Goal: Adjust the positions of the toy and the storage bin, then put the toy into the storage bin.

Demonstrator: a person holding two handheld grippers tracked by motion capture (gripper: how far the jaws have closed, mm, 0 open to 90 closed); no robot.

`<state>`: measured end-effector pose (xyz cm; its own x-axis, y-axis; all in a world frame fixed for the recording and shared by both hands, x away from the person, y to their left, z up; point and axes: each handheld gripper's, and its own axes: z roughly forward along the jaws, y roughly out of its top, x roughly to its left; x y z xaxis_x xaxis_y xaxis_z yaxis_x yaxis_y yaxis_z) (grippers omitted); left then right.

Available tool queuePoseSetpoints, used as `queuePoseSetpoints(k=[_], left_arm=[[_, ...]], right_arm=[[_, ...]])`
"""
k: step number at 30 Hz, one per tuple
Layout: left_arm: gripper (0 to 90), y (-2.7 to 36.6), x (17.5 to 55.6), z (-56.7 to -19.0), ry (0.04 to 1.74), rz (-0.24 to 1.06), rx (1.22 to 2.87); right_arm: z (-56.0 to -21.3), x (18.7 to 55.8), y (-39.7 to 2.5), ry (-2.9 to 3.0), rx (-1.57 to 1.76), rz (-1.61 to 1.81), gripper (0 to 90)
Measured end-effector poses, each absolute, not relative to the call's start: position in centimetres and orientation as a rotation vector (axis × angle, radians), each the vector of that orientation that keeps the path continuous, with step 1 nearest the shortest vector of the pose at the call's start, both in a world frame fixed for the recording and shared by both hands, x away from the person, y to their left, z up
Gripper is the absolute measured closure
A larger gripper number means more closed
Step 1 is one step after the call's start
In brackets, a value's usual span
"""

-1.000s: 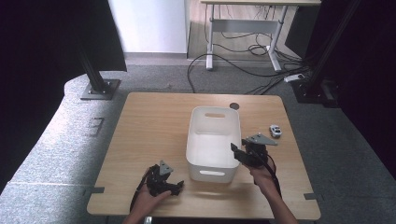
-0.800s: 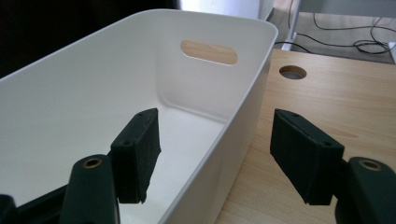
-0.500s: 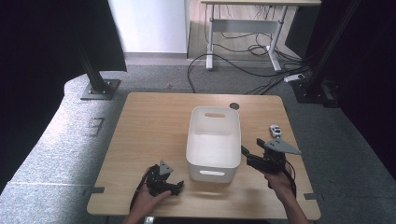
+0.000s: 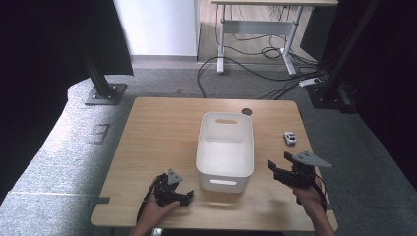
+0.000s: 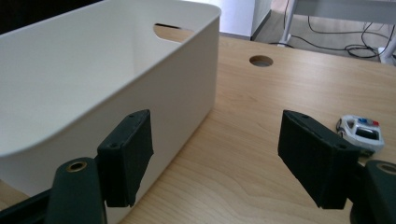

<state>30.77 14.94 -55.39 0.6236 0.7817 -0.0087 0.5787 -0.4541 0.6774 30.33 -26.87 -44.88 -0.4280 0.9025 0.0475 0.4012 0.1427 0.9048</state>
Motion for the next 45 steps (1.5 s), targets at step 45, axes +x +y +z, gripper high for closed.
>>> queuePoseSetpoints(k=[45], left_arm=[[6.3, 14.9, 30.7, -55.4, 1.062, 0.404, 2.192]], right_arm=[[-47.6, 33.0, -32.1, 1.788, 1.446, 1.068, 26.1]])
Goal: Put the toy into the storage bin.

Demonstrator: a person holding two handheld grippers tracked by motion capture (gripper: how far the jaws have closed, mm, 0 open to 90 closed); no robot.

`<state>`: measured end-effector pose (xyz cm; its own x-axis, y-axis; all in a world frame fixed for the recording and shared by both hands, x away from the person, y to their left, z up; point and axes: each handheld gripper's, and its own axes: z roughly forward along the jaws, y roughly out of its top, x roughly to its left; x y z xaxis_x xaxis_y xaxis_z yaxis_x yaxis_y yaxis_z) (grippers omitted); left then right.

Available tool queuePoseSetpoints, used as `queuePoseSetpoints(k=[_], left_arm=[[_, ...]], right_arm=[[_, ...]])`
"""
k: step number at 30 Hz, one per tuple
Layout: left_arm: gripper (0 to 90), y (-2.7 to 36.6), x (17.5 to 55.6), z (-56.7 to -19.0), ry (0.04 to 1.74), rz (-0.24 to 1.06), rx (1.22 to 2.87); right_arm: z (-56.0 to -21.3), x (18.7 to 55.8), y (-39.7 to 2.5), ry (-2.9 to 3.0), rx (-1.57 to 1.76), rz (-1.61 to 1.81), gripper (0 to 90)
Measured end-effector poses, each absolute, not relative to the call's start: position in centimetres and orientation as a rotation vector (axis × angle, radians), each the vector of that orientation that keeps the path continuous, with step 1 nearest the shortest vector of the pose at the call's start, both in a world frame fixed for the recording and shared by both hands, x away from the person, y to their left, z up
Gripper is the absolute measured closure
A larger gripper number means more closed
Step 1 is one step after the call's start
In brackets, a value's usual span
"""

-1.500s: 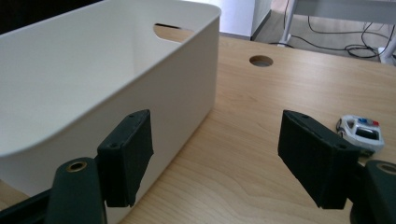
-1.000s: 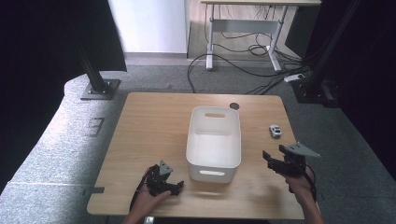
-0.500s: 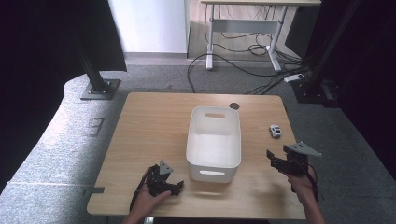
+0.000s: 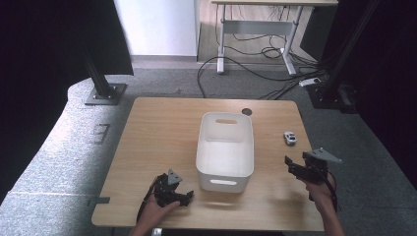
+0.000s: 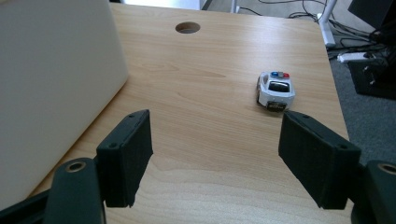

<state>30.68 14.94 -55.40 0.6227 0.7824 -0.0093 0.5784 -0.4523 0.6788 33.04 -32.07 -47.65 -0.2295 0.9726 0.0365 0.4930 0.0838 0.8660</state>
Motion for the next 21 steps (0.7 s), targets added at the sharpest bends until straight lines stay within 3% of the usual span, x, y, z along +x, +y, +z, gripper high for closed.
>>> queuePoseSetpoints(k=[21], left_arm=[[6.4, 14.9, 30.6, -55.4, 1.064, 0.404, 2.19]], right_arm=[[-48.7, 34.6, -32.6, 1.807, 1.41, 0.899, 24.7]])
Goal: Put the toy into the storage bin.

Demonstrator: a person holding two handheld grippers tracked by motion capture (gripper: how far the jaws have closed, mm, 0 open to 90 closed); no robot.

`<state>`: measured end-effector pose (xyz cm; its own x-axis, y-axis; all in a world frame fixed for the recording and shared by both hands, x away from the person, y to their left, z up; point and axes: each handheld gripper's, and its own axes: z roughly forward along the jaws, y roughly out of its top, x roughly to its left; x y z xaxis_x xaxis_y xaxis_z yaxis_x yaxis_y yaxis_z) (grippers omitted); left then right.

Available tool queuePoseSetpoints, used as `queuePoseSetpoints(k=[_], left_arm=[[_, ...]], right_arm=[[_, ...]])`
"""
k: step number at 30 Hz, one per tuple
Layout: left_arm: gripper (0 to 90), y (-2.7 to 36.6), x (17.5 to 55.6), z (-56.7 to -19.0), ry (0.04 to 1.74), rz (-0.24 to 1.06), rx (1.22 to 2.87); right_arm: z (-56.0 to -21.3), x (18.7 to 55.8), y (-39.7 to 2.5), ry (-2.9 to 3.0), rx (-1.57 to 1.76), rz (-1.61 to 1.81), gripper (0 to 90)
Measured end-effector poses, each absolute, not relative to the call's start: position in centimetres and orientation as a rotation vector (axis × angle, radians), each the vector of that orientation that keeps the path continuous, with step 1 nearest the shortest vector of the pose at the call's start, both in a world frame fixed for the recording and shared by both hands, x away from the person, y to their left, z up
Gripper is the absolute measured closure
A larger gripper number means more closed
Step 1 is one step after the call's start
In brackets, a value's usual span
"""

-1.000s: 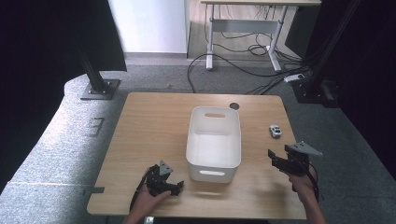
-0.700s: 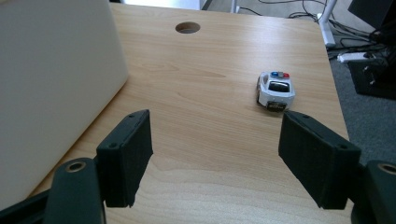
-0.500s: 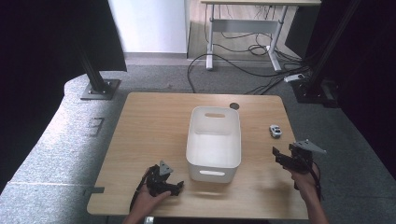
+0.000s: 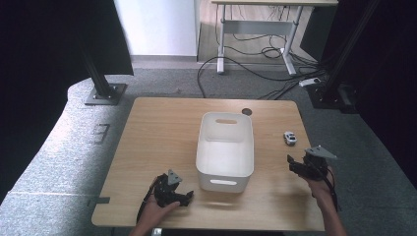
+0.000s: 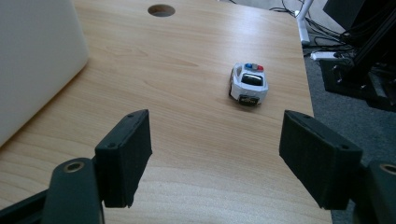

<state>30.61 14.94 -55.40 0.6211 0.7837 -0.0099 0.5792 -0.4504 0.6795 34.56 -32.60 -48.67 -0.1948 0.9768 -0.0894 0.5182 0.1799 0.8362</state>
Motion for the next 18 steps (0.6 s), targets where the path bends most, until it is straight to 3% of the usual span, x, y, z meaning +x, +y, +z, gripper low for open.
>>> queuePoseSetpoints(k=[18], left_arm=[[6.2, 14.9, 30.7, -55.4, 1.061, 0.403, 2.191]], right_arm=[[-47.7, 36.7, -32.5, 1.795, 1.465, 0.902, 23.9]])
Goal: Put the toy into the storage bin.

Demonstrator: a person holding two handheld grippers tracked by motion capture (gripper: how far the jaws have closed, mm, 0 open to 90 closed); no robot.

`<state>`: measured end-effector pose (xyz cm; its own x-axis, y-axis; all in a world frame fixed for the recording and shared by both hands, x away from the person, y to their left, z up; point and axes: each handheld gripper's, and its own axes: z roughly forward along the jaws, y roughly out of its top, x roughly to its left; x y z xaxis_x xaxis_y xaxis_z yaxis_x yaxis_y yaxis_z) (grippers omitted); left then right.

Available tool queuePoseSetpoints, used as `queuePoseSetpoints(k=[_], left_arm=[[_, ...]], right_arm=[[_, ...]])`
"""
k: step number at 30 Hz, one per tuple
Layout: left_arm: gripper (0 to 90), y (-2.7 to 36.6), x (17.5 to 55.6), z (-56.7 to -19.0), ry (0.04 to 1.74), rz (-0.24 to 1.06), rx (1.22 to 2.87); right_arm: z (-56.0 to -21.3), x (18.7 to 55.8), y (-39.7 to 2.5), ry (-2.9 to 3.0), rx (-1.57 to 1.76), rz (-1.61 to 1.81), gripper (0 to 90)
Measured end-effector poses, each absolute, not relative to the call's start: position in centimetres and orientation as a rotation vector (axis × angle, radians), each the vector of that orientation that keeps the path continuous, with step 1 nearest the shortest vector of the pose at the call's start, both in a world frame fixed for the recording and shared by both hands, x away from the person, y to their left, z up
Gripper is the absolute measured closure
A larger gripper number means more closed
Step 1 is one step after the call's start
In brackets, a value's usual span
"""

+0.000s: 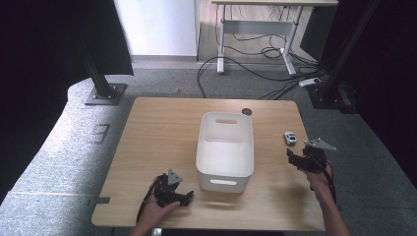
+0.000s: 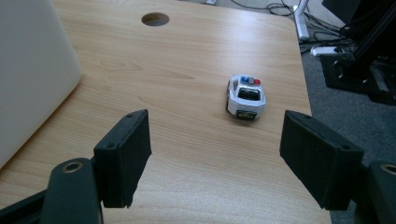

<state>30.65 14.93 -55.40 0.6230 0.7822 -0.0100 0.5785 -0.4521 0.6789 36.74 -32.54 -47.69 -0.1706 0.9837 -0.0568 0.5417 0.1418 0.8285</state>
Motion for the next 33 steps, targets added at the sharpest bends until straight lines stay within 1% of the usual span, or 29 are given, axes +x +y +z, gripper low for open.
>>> queuePoseSetpoints(k=[9, 16, 22, 33], left_arm=[[6.1, 14.9, 30.7, -55.4, 1.06, 0.402, 2.192], [6.0, 14.9, 30.7, -55.4, 1.06, 0.402, 2.193], [6.0, 14.9, 30.7, -55.4, 1.06, 0.401, 2.193], [6.0, 14.9, 30.7, -55.4, 1.06, 0.401, 2.195]], right_arm=[[-47.2, 38.3, -32.2, 1.815, 1.502, 0.872, 22.2], [-46.9, 39.6, -32.1, 1.786, 1.552, 0.877, 23.9], [-46.6, 40.4, -32.1, 1.752, 1.555, 0.855, 27.7], [-47.3, 42.4, -32.3, 1.795, 1.565, 0.784, 27.4]])
